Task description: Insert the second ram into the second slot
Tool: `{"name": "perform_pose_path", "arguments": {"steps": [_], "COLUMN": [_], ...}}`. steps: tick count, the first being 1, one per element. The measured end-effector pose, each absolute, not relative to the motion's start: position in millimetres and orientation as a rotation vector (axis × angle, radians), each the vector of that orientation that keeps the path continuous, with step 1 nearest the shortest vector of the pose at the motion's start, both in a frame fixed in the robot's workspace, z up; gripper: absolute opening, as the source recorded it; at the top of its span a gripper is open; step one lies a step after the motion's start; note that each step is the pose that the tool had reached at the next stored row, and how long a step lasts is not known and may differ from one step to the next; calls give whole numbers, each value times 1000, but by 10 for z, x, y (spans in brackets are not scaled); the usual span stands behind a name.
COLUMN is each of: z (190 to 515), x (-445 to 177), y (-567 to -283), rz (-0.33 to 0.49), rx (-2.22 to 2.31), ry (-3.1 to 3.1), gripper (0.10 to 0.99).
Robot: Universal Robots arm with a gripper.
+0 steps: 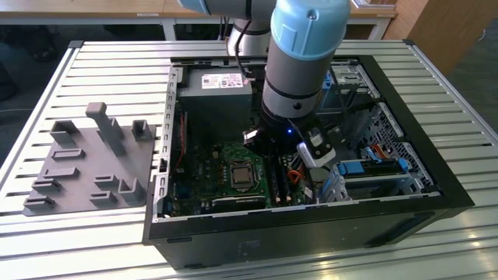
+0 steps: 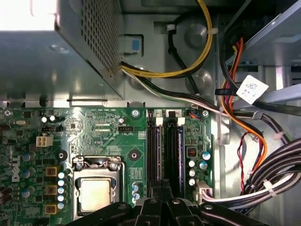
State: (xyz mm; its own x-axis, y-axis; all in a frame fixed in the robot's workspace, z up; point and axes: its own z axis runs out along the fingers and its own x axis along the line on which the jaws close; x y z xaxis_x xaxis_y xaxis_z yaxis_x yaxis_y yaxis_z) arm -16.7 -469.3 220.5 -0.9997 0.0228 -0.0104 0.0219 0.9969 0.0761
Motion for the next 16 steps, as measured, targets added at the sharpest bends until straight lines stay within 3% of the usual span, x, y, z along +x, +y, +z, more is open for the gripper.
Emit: {"name": "perform_pose_path", "arguments": {"steps": [16], "z": [2522], "x": [-169], "y": [-4696], "rz": [115], "rx": [35], "ry": [3129], "gripper": [106]}}
